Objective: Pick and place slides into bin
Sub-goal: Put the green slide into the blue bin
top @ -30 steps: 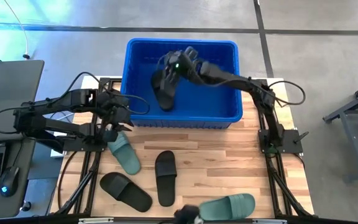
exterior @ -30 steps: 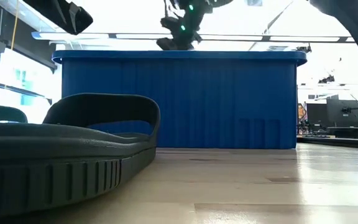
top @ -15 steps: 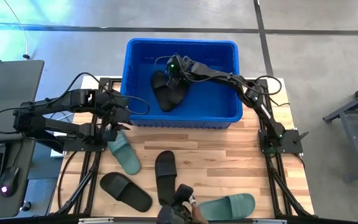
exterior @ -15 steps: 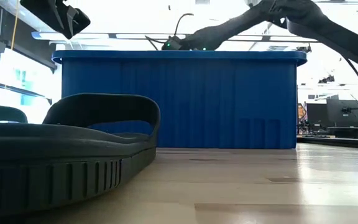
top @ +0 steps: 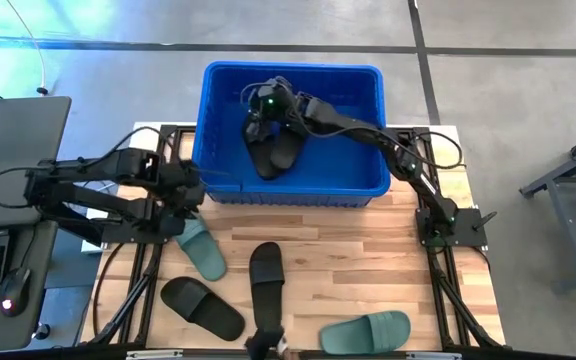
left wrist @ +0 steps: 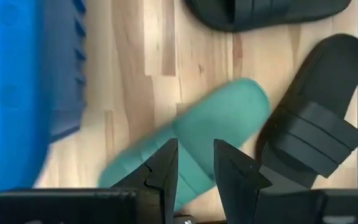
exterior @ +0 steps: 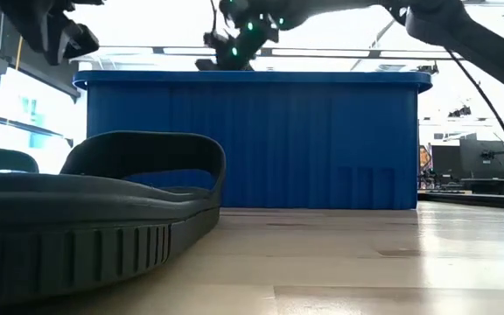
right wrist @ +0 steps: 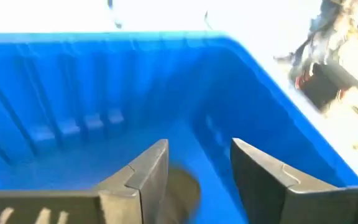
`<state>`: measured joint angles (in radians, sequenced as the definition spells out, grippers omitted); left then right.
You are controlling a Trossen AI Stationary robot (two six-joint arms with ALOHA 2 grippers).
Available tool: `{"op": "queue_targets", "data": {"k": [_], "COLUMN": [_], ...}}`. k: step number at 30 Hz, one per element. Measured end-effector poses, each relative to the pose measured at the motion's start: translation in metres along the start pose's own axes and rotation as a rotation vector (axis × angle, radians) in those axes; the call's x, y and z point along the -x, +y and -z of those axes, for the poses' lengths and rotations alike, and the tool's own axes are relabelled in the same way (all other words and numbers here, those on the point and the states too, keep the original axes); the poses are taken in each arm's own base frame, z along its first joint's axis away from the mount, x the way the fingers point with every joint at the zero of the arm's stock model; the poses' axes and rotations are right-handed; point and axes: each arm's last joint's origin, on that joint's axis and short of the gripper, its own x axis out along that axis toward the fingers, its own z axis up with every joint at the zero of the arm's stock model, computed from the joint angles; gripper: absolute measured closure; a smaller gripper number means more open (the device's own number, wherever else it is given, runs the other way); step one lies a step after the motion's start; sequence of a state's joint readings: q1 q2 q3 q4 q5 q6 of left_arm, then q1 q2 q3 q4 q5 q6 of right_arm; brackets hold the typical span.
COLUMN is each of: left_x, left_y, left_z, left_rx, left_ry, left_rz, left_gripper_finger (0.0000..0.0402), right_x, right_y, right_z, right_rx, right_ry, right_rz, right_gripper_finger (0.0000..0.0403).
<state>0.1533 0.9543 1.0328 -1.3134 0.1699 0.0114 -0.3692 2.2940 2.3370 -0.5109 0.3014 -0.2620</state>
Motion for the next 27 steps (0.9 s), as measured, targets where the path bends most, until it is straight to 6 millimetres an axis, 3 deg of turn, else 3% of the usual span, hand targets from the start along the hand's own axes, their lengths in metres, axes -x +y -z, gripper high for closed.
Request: {"op": "queue_targets", "data": {"k": [6, 16, 27], "left_x": [-0.021, -0.072, -0.141], "left_y": [-0.029, -0.08, -0.113], "left_z": [-0.009, -0.012, -0.005], "left_rx": [-0.03, -0.052, -0.07], "left_ry": [0.11, 0.284, 0.496], "left_rz": [-0.072, -0.406, -0.655], "left_gripper_finger": [0.0312, 0.0312, 0.0311], "right_x": [0.032, 0.056, 0.07], "right_y": [0.029, 0.078, 0.094], "right_z": [-0.019, -0.017, -0.009], "right_rx": [0.104, 0.234, 0.345], "right_ry": [-0.056, 0.053, 0.201], "right_rz": [-0.067, -0.049, 0.163], "right_gripper_finger": [0.0247, 0.0246, 0.0244]}}
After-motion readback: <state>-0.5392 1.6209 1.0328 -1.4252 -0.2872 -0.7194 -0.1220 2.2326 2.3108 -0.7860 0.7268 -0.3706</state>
